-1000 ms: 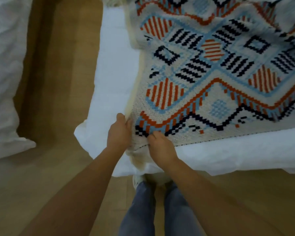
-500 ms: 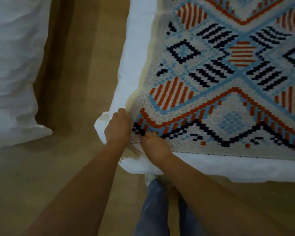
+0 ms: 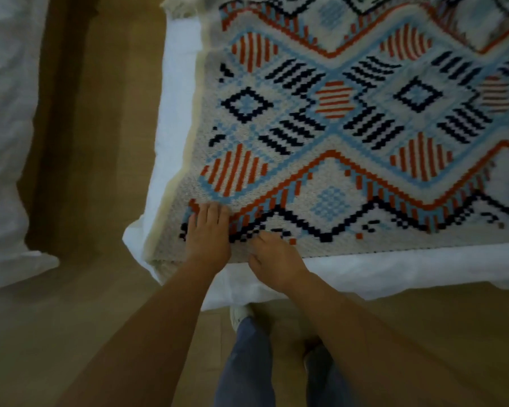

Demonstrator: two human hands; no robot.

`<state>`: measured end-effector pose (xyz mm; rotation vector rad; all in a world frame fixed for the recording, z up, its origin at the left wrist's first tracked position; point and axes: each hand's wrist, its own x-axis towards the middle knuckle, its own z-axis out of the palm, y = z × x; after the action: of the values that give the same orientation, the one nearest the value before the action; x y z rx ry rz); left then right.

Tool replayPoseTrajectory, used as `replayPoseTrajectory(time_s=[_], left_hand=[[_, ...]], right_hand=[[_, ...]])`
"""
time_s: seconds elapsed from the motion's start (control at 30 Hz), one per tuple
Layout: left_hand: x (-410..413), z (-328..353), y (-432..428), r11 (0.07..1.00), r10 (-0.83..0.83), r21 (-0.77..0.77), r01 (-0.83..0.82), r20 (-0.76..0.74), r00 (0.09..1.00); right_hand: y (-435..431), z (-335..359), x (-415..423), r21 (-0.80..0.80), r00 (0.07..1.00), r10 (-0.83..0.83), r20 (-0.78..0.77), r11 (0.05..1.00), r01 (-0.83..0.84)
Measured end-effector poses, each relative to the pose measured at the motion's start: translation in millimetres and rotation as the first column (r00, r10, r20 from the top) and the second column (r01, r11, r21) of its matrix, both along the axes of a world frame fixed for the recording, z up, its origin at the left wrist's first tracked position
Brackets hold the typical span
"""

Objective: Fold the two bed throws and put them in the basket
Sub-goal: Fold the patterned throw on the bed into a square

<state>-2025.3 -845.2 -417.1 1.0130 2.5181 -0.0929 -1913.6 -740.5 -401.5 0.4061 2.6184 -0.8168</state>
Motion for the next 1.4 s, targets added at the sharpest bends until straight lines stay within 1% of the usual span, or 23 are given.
replayPoseTrajectory(time_s=[0.17,0.23,0.4,0.5,0.63,0.8,1.03,1.1,1.17,1.23,1.3,1.4], left_hand=[[67.8,13.8,81.7,0.994,-0.108,0.015,0.107,0.100,0.989],[100.6,22.3,118.1,0.990,-0.143,0.033,0.140,0.115,0.983],[187.5,43.5,208.7,0.962,-0.271,0.022,0.271,0.141,0.952],[236.7,53.9,262.0,0.958,-0.288,0.036,0.286,0.149,0.946],[294.2,61.8,330.7,0.936,-0.351,0.107,0.336,0.181,0.919],[331.9,53.2,402.6,0.905,-0.423,0.124,0.406,0.167,0.891],[369.0,32.3,520.8,0.836,-0.545,0.102,0.539,0.255,0.799],[383.1,28.8,547.3,0.816,-0.570,0.075,0.573,0.266,0.777],[397.4,26.3,568.3,0.780,-0.612,0.041,0.625,0.258,0.747],[410.9,21.8,588.1,0.761,-0.633,0.037,0.647,0.257,0.730],[423.0,16.1,608.4,0.777,-0.617,0.067,0.626,0.275,0.737],[441.8,3.1,635.6,0.805,-0.585,0.077,0.588,0.267,0.766]], right_hand=[[73.8,18.6,71.1,0.039,0.978,-0.209,0.005,0.977,0.209],[107.7,26.2,107.3,0.051,0.962,-0.272,0.006,0.961,0.271],[187.8,44.1,206.7,0.092,0.901,-0.433,0.008,0.898,0.430],[231.6,55.2,264.1,0.129,0.885,-0.462,0.052,0.882,0.453],[291.6,67.6,315.4,0.177,0.865,-0.500,0.042,0.856,0.487],[355.5,65.5,351.0,0.187,0.826,-0.561,0.053,0.818,0.544],[456.6,45.3,384.4,0.187,0.757,-0.647,0.090,0.757,0.625],[489.8,42.0,395.4,0.193,0.711,-0.699,0.072,0.709,0.678],[520.2,40.2,407.6,0.175,0.636,-0.770,0.056,0.634,0.753],[548.7,35.8,422.2,0.185,0.591,-0.803,0.074,0.593,0.783],[574.8,29.1,437.0,0.223,0.585,-0.803,0.117,0.595,0.772],[608.0,17.2,455.6,0.254,0.619,-0.767,0.171,0.641,0.725]])
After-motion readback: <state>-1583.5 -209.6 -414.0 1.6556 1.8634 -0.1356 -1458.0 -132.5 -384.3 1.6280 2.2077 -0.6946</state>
